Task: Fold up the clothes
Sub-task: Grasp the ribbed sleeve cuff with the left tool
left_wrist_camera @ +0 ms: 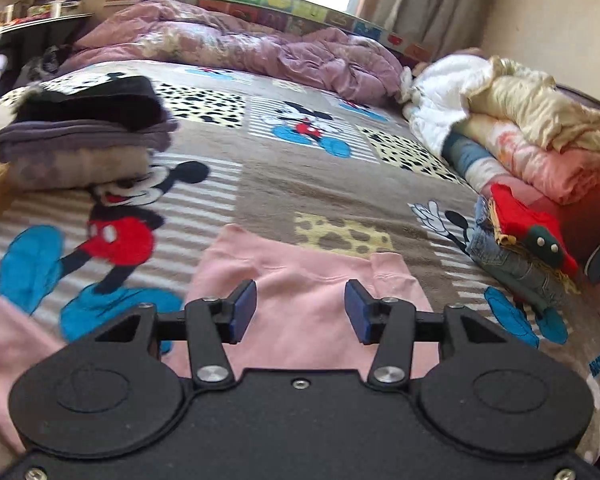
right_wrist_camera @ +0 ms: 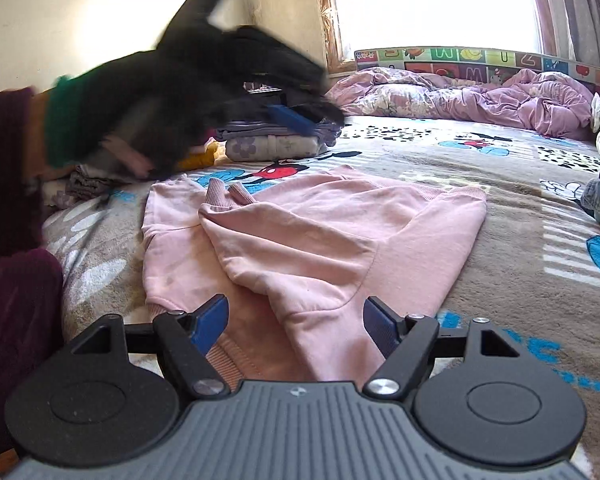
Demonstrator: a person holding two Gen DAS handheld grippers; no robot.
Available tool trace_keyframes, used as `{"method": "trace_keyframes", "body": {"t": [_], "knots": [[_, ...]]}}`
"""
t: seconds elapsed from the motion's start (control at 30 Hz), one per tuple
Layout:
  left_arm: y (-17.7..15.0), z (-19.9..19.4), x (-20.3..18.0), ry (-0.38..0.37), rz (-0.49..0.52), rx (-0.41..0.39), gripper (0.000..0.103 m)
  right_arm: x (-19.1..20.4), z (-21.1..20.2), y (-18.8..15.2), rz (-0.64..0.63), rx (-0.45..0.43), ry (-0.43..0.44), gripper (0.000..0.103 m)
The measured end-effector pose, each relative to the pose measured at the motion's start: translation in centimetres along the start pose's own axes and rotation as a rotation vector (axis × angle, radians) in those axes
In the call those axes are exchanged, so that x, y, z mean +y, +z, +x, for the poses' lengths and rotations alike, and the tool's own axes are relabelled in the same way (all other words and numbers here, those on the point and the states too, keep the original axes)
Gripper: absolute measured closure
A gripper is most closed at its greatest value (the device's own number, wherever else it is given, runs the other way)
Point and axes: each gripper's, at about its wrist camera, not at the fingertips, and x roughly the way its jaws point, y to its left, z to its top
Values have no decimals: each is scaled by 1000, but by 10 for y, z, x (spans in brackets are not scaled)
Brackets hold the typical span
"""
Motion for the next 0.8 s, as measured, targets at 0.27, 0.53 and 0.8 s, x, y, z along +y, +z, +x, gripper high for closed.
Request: {"method": "trace_keyframes", "body": {"t": [0.27, 0.53, 0.8], "knots": [[-47, -55, 65, 67, -260, -9, 55, 20, -9, 0, -73, -21, -7, 29], [-63, -38, 74, 55, -249, -4, 55, 33, -1, -6, -123, 1, -17, 29], [-42, -15, 41, 107, 235, 72, 56, 35, 1, -13, -137, 25, -32, 29]]}}
